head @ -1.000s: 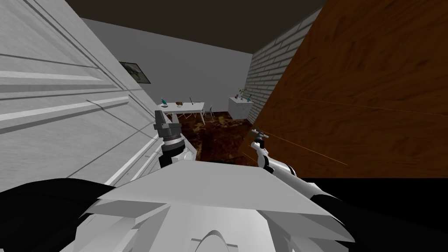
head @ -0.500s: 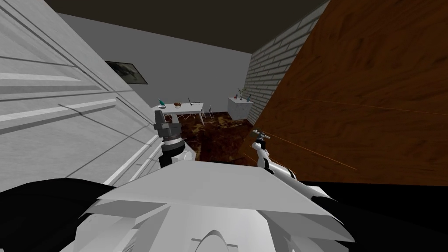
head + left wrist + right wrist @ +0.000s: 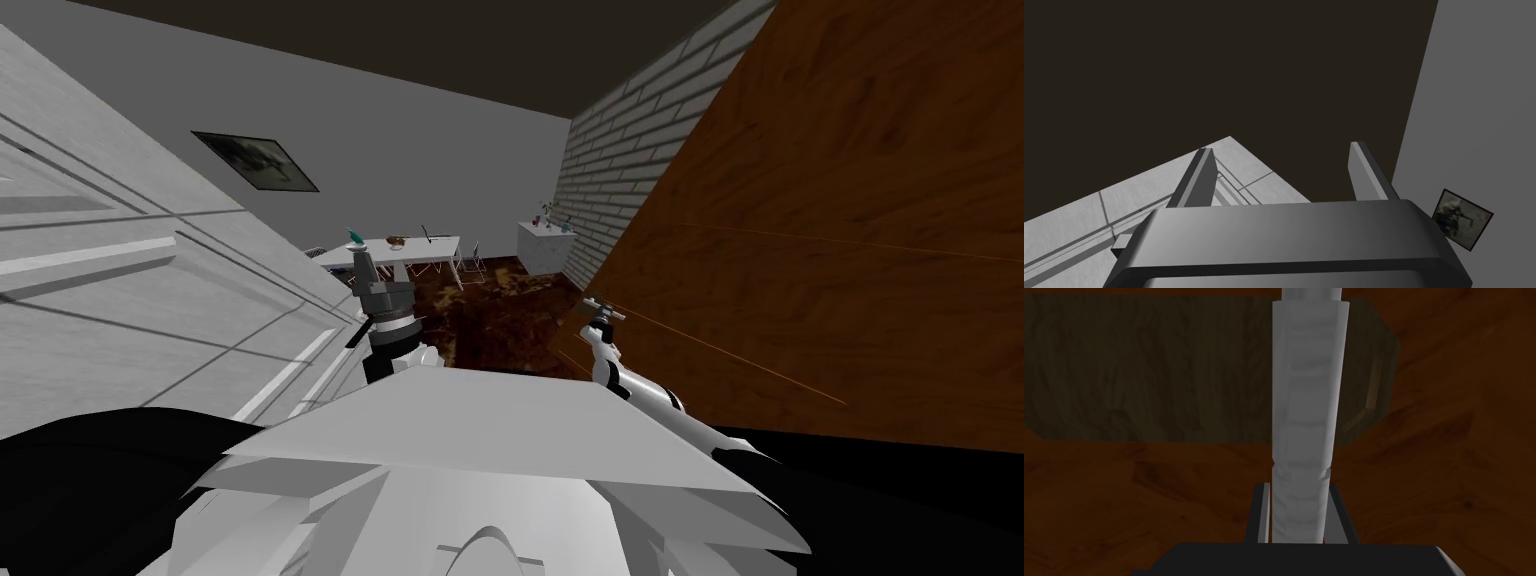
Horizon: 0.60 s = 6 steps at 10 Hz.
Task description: Push the door open
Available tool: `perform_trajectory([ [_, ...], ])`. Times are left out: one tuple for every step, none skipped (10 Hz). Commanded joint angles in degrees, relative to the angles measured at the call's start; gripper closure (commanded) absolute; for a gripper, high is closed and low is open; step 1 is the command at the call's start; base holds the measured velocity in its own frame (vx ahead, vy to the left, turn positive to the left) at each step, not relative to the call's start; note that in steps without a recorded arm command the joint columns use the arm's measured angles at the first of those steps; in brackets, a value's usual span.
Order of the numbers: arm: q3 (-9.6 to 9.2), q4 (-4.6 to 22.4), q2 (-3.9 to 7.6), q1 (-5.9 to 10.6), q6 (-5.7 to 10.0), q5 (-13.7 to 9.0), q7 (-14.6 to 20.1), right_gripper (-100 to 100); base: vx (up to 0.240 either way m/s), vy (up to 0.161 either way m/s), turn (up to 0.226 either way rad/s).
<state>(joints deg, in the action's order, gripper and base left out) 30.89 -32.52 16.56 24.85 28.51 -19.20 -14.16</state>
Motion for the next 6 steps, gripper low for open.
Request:
perform_trajectory([
  [0.49, 1.22, 1.13, 0.11, 1.02, -0.23, 0.33, 100, 0.180, 0.048, -0.059],
  [1.03, 1.31, 1.41, 0.00, 1.09, -0.45, 0.13, 100, 0.186, 0.048, -0.055],
  [1.48, 1.39, 1.64, -0.10, 1.14, -0.64, -0.04, 100, 0.203, 0.062, -0.066],
  [1.85, 1.45, 1.83, -0.17, 1.19, -0.80, -0.18, 100, 0.184, 0.049, -0.065],
  [1.68, 1.54, 1.61, -0.34, 1.28, -0.71, -0.07, 100, 0.073, 0.012, -0.043],
  [2.81, 1.47, 2.05, -0.57, 1.34, -1.22, -0.72, 100, 0.129, -0.004, -0.038],
])
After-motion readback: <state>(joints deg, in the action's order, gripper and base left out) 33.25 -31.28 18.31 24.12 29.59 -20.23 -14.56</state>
